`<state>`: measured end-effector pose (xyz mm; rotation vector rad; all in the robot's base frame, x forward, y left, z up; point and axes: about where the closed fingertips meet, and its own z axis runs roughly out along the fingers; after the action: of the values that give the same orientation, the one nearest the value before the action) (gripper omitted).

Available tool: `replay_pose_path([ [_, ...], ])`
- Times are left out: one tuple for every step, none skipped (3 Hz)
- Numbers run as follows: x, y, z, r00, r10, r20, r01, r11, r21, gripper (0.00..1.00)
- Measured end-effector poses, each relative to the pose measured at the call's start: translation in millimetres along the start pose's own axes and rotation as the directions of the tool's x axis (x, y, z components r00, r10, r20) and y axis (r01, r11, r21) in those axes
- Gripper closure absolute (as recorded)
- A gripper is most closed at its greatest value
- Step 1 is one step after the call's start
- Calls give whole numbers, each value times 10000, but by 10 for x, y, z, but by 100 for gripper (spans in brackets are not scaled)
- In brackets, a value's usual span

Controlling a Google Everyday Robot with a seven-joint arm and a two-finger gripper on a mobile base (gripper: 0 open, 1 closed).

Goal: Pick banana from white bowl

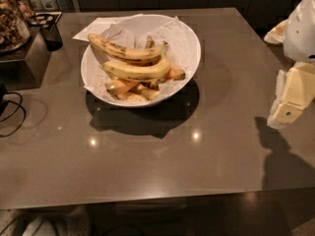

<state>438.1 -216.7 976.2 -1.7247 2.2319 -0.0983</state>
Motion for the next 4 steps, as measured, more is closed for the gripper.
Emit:
replay_pose_path([
  [0, 0, 0, 10000, 0, 0, 0, 10000, 1, 0],
  [-26, -6, -30, 9999, 51, -115, -49, 9999, 157, 0],
  [-227, -56, -77, 9992, 12, -411, -12, 10000, -11, 0],
  [-492, -139, -58, 9972, -211, -716, 188, 9993, -328, 0],
])
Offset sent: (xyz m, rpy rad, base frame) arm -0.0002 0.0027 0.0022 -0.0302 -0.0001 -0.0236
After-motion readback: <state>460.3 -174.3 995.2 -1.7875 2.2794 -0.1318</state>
